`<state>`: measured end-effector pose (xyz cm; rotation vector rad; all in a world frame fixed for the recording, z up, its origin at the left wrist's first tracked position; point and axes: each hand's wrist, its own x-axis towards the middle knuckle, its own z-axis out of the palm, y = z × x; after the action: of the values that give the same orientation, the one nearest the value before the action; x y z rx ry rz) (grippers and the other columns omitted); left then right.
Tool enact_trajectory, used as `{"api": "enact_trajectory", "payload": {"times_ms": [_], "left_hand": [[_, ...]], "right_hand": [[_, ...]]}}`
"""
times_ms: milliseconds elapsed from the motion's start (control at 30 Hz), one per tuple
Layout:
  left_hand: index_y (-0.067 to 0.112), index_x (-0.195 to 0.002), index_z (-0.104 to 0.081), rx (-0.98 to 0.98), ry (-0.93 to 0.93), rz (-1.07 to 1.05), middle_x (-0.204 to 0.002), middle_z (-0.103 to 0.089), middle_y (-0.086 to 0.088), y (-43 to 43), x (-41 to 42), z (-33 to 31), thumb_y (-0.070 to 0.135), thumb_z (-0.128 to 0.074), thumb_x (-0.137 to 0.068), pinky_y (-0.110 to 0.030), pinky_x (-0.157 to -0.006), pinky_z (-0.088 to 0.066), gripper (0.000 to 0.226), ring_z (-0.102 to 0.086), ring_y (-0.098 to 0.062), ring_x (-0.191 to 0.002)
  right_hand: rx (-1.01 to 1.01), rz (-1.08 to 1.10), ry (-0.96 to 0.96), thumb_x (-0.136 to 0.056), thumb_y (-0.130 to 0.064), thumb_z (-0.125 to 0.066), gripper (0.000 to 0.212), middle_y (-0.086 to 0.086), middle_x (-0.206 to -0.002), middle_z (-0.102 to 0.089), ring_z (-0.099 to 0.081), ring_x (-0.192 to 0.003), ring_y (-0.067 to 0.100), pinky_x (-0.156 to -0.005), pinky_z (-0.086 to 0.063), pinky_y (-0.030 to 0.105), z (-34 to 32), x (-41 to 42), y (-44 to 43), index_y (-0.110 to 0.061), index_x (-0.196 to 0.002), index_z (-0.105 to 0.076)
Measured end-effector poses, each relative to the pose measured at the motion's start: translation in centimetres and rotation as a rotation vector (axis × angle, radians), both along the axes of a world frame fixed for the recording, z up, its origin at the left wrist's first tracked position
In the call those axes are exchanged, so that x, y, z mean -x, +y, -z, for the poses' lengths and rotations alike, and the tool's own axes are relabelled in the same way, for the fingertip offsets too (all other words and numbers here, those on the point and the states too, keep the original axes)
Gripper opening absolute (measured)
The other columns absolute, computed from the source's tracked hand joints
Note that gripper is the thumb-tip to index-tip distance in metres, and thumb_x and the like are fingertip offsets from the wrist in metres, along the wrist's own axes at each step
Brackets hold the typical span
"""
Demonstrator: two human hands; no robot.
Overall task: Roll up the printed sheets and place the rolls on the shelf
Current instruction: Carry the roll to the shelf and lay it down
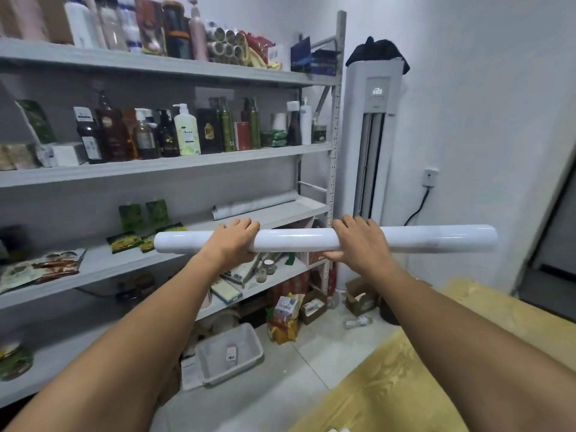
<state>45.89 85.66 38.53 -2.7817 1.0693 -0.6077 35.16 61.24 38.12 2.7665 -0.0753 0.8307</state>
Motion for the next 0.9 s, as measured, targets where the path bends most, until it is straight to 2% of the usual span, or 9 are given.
{"api": "enact_trajectory", "payload": {"times_ms": [233,400,533,900], "left_hand": [[0.016,-0.111,-0.041,0.030,-0.036,-0.026,-0.113,-0.046,-0.003,2.5,0.5,-0.7,0.039,-0.056,-0.082,-0.035,-0.075,-0.033,0.039,-0.045,-0.023,-0.105],[0.019,-0.114,-0.041,-0.002,-0.081,-0.080,-0.114,-0.046,-0.002,5.2,1.3,-1.3,0.031,-0.058,-0.082,-0.036,-0.077,-0.037,0.039,-0.044,-0.021,-0.105],[0.017,-0.114,-0.040,-0.047,-0.064,-0.139,-0.114,-0.043,-0.002,6.1,1.3,-1.2,0.035,-0.056,-0.082,-0.036,-0.077,-0.036,0.040,-0.044,-0.022,-0.106],[0.017,-0.110,-0.041,-0.016,-0.049,-0.107,-0.112,-0.046,-0.003,6.9,-7.5,0.5,0.034,-0.057,-0.082,-0.037,-0.077,-0.037,0.037,-0.044,-0.023,-0.104]], "right_hand": [[0.067,-0.073,-0.009,-0.077,-0.062,-0.057,0.058,0.000,-0.107,-0.059,-0.055,-0.096,0.019,-0.082,-0.044,0.033,-1.7,-0.6,1.6,-0.019,-0.115,-0.051],[0.048,-0.101,-0.034,-0.075,-0.067,-0.055,0.059,-0.001,-0.104,-0.059,-0.056,-0.091,0.020,-0.079,-0.046,0.035,-0.7,-2.0,3.1,-0.021,-0.110,-0.051],[0.000,-0.144,-0.009,-0.075,-0.067,-0.056,0.058,0.000,-0.104,-0.059,-0.055,-0.093,0.019,-0.080,-0.046,0.034,0.5,-3.7,4.1,-0.020,-0.110,-0.051],[0.006,-0.109,0.002,-0.074,-0.066,-0.058,0.057,-0.001,-0.101,-0.059,-0.055,-0.091,0.018,-0.080,-0.048,0.035,1.8,-12.4,5.0,-0.021,-0.109,-0.052]]}}
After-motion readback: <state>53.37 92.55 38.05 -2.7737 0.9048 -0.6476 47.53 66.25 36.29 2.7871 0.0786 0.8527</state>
